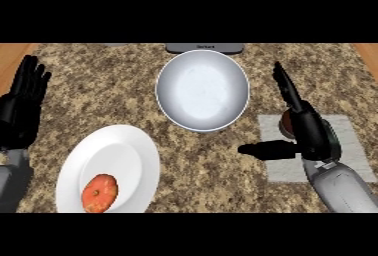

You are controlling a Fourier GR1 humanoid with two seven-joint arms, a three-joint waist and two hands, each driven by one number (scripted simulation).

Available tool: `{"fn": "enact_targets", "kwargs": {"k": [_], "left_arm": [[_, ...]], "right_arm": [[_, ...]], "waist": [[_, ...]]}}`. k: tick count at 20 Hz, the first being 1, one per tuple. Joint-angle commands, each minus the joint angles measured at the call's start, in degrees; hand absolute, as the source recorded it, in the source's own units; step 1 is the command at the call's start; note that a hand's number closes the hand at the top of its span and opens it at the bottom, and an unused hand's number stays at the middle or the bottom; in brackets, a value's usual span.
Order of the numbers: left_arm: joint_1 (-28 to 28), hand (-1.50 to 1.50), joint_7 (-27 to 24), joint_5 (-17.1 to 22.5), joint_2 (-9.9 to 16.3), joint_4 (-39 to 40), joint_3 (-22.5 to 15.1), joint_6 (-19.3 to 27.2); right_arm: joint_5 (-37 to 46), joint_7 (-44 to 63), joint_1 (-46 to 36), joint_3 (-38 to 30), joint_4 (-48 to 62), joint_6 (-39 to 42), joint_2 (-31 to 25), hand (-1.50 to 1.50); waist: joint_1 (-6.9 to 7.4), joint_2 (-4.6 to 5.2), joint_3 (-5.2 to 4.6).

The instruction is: Pick the cupcake from the placemat and place it in the bowl

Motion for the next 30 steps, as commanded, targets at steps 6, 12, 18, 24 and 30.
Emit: {"fn": "enact_targets", "kwargs": {"k": [6, 12, 18, 24, 30], "left_arm": [[5.04, 0.0, -3.35, 1.18, 0.01, -0.69, 3.62, -2.08], [2.65, 0.0, -0.78, 1.74, 1.02, -0.81, 4.28, -2.99], [4.48, 0.0, -1.72, 1.77, 0.13, -2.34, 4.31, -3.29], [-3.01, 0.0, -1.0, 0.53, -0.39, 3.62, 4.58, -3.94], [-0.48, 0.0, -1.79, -1.32, -2.12, 1.41, 4.9, -5.16]], "right_arm": [[14.28, 16.74, 5.02, 1.17, -16.81, -0.59, -14.56, -1.5], [12.85, 34.83, 3.92, -2.59, -24.61, 11.25, -26.59, -1.5], [3.14, 44.45, 2.35, -3.96, -29.05, 28.94, -37.59, -1.5], [1.03, 48.46, -2.69, -3.42, -25.66, 39.62, -37.76, -1.5], [7.05, 47.18, -2.05, -6.01, -20.46, 44.8, -31.67, -1.5]], "waist": [[-1.9, -0.51, -0.11], [-1.86, -0.32, -0.08], [-1.05, -0.31, -0.06], [-0.52, 0.27, 0.03], [-0.27, 0.17, 0.09]]}}
